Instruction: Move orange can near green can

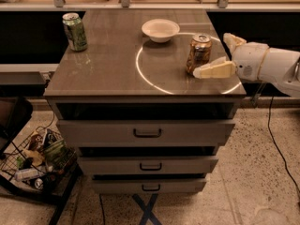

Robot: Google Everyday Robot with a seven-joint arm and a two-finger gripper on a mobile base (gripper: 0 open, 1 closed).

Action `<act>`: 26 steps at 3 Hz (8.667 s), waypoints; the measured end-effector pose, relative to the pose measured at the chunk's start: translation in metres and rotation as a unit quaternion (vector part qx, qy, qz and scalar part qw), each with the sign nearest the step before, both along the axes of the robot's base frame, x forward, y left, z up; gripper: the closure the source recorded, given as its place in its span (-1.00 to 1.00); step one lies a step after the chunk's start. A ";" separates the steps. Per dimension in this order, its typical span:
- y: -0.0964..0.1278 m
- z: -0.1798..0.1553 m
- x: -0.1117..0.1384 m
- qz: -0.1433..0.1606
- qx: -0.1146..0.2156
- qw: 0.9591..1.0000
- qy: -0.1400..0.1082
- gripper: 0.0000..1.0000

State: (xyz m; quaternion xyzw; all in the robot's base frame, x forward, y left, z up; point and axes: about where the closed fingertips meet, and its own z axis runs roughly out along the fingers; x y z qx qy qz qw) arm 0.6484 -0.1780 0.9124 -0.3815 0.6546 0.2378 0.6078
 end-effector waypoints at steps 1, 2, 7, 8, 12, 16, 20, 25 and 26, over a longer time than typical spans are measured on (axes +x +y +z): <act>0.003 -0.005 0.015 0.000 0.012 1.000 -0.002 -1.00; 0.003 -0.008 0.031 0.003 0.024 1.000 -0.005 -1.00; 0.042 -0.014 0.041 0.054 0.053 0.997 -0.012 0.41; 0.045 -0.014 0.042 0.057 0.053 0.997 -0.011 0.87; 0.223 0.068 0.026 0.187 0.125 0.974 -0.010 1.00; 0.364 0.023 0.060 0.204 0.100 0.974 0.016 1.00; 0.356 -0.003 0.133 0.164 0.114 0.980 0.026 1.00; 0.372 -0.003 0.127 0.175 0.115 0.977 0.028 -1.00; 0.372 -0.003 0.127 0.175 0.115 0.977 0.028 -1.00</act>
Offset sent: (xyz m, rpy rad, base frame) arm 0.0519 -0.0038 -0.0126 0.0769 -0.0201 0.0021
